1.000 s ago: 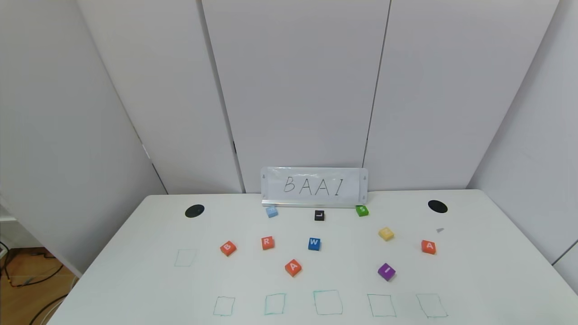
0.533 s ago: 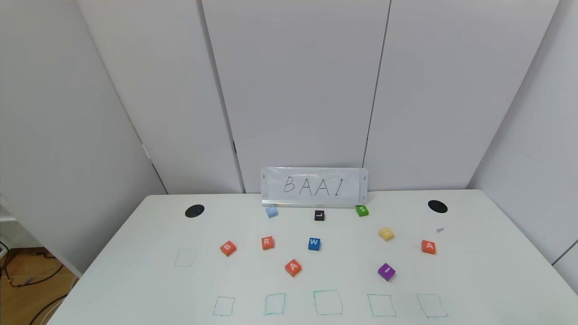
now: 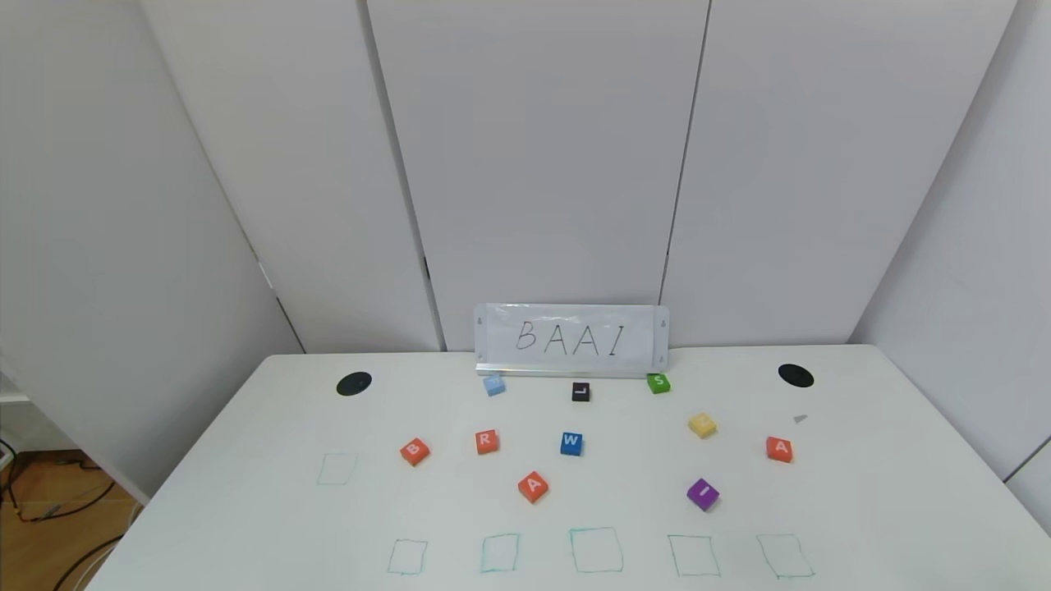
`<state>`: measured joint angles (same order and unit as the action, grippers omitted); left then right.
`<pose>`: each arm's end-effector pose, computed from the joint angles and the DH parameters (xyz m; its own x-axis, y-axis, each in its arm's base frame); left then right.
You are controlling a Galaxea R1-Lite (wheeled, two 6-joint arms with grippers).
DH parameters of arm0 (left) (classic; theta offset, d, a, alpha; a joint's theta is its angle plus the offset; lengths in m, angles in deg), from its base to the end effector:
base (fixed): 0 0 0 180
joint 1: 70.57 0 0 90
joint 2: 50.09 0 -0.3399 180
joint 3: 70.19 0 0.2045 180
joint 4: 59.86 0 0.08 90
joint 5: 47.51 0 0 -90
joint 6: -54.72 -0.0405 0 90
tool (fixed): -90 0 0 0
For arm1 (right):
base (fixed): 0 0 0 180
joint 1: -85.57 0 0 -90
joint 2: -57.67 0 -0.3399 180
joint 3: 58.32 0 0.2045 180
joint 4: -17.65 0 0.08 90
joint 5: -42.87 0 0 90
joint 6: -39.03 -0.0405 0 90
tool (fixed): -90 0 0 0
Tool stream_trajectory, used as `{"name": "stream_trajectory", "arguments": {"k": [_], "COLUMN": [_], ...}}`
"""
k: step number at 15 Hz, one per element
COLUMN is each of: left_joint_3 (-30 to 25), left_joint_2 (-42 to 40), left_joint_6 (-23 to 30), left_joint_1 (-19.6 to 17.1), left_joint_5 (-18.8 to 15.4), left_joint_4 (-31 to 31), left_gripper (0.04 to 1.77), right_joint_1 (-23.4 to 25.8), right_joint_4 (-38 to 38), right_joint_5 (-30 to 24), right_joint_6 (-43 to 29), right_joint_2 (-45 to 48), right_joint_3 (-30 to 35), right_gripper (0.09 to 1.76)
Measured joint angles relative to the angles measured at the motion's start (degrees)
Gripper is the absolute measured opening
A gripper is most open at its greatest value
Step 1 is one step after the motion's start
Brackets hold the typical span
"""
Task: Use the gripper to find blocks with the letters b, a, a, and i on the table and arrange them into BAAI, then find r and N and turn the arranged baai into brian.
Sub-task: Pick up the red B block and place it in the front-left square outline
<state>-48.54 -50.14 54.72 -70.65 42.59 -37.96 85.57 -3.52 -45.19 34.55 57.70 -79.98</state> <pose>-0.0294 0.0000 0.0749 1.0000 0.0031 -0.0035 -0.0031 1.0000 0.0000 -0.0294 -0.0014 0.0765 0.9994 -0.0339 0.0091 0.0330 0.9964 0.0784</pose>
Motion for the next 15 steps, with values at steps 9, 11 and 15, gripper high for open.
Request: {"name": "stream_trajectory", "arguments": {"k": [9,11,15], "left_joint_3": [8.1,13.3,22.5], "left_joint_2": [0.1,1.4,10.4], "left_joint_6": [-1.0,-1.2,-2.1], "left_joint_1": [0.0,0.0,0.0], "left_joint_5": [-0.6,-1.5,-3.0], "left_joint_4": [2.7,5.9,7.1], "left_gripper": [1.72,1.72,1.72], "right_joint_1": [0.0,0.0,0.1], "right_joint_4": [-5.2,-5.1,-4.8], "right_joint_5": [-0.1,-0.1,-0.2], "right_joint_6": [-0.2,-0.2,-0.6], "right_joint_2": [-3.5,-7.3,-19.5], "right_joint_3": [-12.3,-15.9,-25.7], "right_gripper": [1.71,1.71,1.71]}}
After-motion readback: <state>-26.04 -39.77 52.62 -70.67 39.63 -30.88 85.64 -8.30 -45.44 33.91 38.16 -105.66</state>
